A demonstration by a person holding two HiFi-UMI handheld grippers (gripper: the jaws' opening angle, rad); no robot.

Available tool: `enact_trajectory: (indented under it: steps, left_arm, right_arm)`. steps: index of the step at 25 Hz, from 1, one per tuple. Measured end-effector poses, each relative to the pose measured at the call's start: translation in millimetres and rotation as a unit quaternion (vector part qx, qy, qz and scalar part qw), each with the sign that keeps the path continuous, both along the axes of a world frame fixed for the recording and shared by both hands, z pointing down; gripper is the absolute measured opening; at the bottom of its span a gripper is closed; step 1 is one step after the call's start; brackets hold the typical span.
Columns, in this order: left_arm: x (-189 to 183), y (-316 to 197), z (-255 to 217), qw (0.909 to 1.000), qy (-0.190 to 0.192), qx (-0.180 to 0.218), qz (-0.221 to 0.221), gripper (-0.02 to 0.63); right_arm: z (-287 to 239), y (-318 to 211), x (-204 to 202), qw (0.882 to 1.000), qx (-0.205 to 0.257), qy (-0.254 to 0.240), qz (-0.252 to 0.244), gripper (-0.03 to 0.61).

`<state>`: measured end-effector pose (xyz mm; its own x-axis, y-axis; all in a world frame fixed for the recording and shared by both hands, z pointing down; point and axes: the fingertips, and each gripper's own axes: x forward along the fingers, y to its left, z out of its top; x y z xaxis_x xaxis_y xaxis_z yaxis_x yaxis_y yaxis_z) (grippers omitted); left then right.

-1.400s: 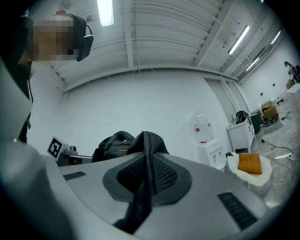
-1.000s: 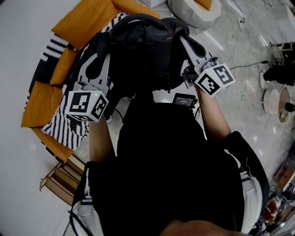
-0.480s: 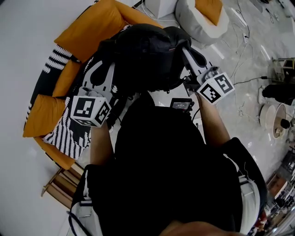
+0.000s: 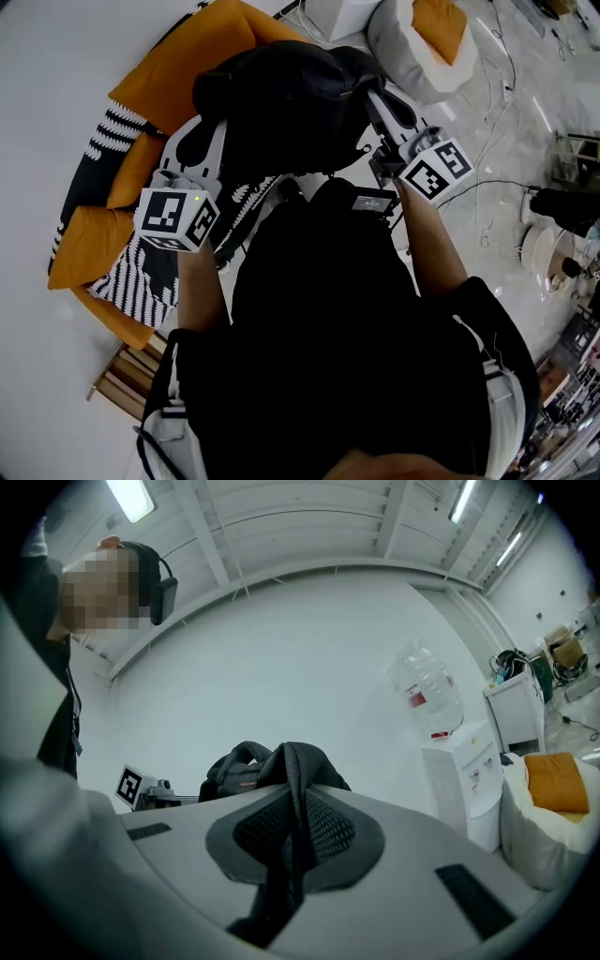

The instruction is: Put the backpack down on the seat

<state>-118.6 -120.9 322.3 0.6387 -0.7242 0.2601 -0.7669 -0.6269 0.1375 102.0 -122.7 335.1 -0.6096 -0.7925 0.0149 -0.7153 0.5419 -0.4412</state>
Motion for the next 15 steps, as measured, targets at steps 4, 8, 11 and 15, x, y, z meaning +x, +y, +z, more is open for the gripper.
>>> enact_trajectory:
  steps: [4,8,11,15]
  left_arm:
    - [-10.8,-30.5,16.9,0.9994,0.017,-0.017,-0.026,0.037]
    - [-18.8,-54.9,36.1,0.9987,0.007,-0.032,-0.04,0.037]
    - [-20.9,-74.9,51.9,0.9982,-0.004,-0.037,-0.046,0.037]
    - [-24.4,-95.0,81.1,0.9963,-0.019,-0.062,-0.056,0.037]
  right_arm:
    - [15.1,-34.4,-11.6,1.0,-0.013,0.0,-0.018,0.049]
    - [34.3,-62.7,-20.4,0.999,-0.027,-0.002,-0.038,0.049]
    - [51.9,-87.7,-24.1,0.998,-0.037,-0.011,-0.056,0.049]
    - [83.1,-111.5,-32.0,0.993,-0.06,-0.026,-0.098,0.049]
